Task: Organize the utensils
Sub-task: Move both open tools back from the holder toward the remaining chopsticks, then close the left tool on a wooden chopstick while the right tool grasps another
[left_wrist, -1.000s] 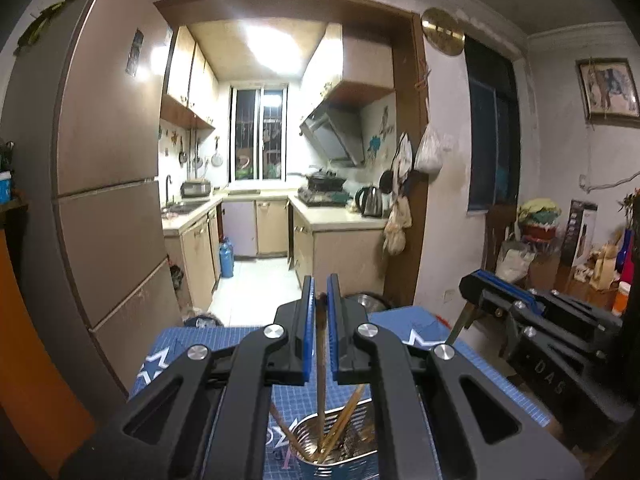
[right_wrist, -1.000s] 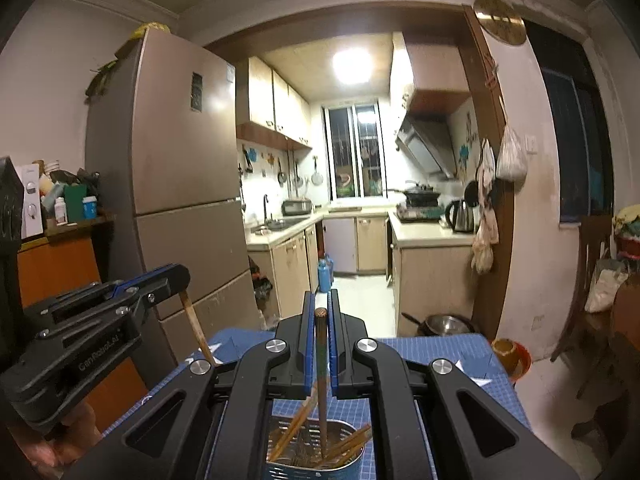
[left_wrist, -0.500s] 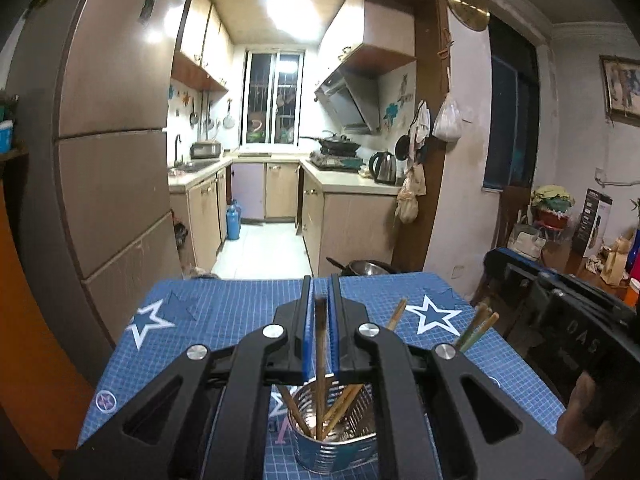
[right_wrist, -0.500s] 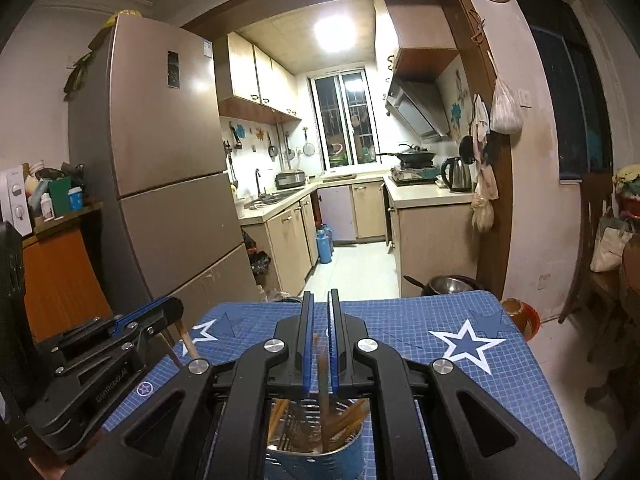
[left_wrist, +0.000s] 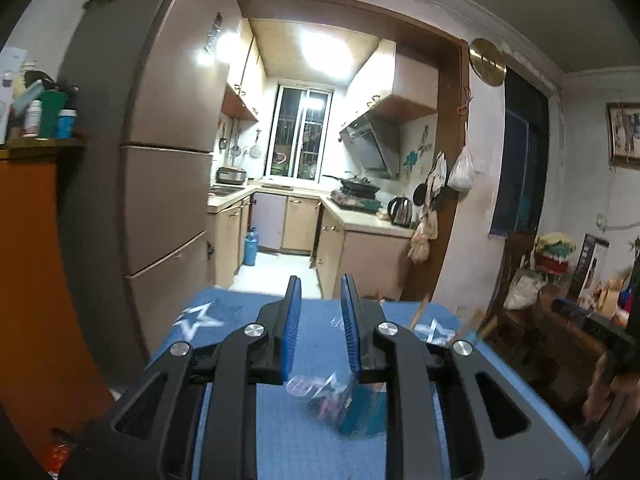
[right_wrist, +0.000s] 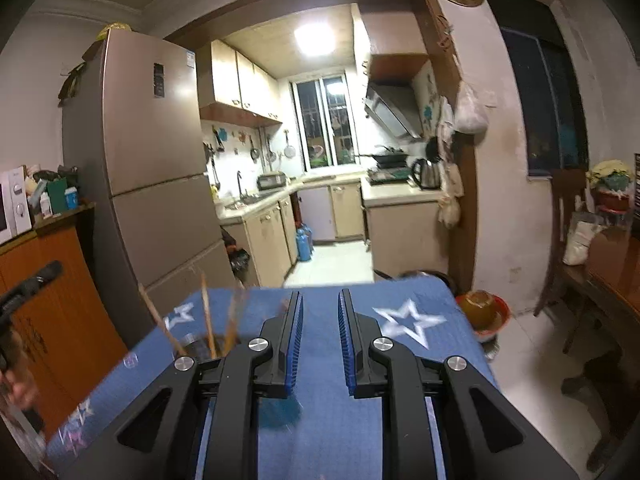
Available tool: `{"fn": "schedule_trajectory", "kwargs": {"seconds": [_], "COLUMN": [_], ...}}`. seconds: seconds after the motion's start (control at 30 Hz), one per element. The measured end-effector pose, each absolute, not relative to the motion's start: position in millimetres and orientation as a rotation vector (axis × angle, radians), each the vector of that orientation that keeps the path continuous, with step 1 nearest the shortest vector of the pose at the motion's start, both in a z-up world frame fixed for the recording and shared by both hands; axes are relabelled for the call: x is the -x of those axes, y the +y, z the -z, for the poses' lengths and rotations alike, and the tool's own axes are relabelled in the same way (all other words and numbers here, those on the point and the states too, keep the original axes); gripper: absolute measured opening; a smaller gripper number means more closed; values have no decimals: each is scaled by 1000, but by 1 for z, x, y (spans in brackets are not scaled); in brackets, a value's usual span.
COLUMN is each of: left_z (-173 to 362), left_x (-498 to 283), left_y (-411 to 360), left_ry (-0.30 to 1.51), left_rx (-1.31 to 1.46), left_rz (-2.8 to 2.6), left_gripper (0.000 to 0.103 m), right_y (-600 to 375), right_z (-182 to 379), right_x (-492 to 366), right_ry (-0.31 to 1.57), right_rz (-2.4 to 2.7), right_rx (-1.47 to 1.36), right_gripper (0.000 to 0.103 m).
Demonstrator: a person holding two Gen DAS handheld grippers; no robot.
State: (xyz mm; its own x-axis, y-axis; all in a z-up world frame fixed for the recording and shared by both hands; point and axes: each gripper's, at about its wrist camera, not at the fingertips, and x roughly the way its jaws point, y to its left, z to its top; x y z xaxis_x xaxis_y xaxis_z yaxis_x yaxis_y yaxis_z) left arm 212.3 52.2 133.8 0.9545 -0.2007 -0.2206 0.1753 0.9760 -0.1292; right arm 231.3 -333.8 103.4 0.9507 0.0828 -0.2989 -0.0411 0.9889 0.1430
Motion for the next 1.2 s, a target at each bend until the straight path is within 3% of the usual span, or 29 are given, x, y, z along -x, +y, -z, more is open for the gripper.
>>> {"fn": "schedule_trajectory", "kwargs": {"seconds": [0.13,0.17,0.23,0.27,0.43,0.63,0.8,0.93,1.2], "left_z": [-101,-88,-62,-52,10,44,67,80,96], "left_x": [-175,-162,-135,-125,-68,-24,-5,-1,-8], "left_y": [52,49,45,45,29,4,-15,-31,-46], "left_ry": [288,309,354,371,498,543,559,558,577], "left_rx": [-53,-99,-162,-174,-229,-229,-249,-265,-251], "left_rz": [133,130,144,150,210,272,291,300,261], "left_gripper": [21,25,44,45,45,45,45,45,45], "right_y": [-362,-369,-380,-385,-386,-347,-313,-303,-286], "right_z": [-77,-67,-47,-37,16,67,85,92,105], "right_x": [-181,-165,-132,-118,-58,-7,9,8,-3], "right_ry": [351,363,386,395,460,522,530,517,522], "right_rz": [-34,-24,1,6,44,2,-64,-67,-66], "right_rx": [-129,-130,-132,-138,-129,-76,-40,-63,4], "right_gripper": [20,20,22,24,24,24,24,33,33]}}
